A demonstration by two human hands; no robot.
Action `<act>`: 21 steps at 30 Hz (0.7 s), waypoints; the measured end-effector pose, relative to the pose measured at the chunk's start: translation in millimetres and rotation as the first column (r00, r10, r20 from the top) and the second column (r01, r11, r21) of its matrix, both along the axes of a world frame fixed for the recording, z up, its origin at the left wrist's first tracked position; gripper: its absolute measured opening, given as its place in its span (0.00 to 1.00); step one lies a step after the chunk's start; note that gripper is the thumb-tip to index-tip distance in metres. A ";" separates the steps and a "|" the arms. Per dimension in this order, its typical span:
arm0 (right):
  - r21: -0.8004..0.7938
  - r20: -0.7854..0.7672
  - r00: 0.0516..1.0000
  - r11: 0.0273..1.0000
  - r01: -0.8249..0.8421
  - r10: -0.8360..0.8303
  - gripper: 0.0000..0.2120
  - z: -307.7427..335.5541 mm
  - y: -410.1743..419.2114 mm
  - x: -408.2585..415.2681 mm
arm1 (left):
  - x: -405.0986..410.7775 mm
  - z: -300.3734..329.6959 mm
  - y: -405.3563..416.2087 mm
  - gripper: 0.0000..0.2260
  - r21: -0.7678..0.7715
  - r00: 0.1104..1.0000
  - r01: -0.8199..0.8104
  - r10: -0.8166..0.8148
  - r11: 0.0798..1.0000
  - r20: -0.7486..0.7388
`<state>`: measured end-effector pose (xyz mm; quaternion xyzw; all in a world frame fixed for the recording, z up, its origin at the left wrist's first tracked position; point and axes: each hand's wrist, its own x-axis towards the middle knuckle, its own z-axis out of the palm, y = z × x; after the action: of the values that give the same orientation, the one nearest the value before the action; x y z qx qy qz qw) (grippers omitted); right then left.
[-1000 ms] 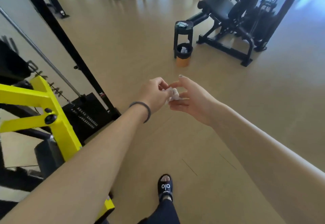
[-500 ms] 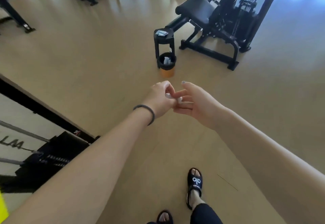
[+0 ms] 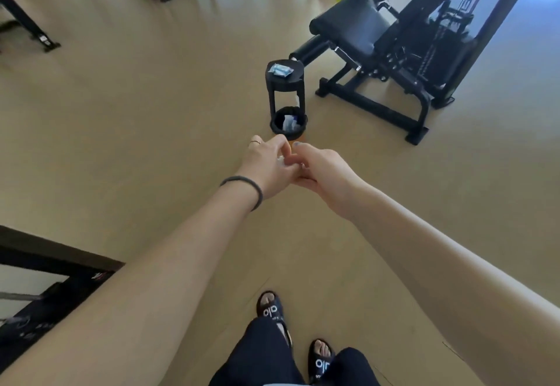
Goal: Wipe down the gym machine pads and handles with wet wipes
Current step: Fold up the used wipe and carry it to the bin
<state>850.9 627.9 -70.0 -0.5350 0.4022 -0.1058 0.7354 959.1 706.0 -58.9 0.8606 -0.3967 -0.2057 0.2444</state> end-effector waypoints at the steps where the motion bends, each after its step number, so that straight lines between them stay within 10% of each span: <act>1: 0.003 0.015 1.000 1.000 -0.003 0.003 0.12 -0.7 -13.2 13.1 | 13.2 -2.9 -15.7 0.07 -0.021 1.000 -0.013 0.013 1.000 -0.004; 21: 0.079 -0.016 0.996 0.993 0.092 -0.091 0.15 -32.8 -305.0 261.7 | 284.2 -44.9 -309.1 0.12 -0.167 0.943 0.057 -0.108 0.984 -0.315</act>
<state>1112.6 322.9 -102.8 -0.4868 0.4348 -0.1201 0.7480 1243.4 396.9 -103.8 0.7761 -0.4018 -0.3223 0.3638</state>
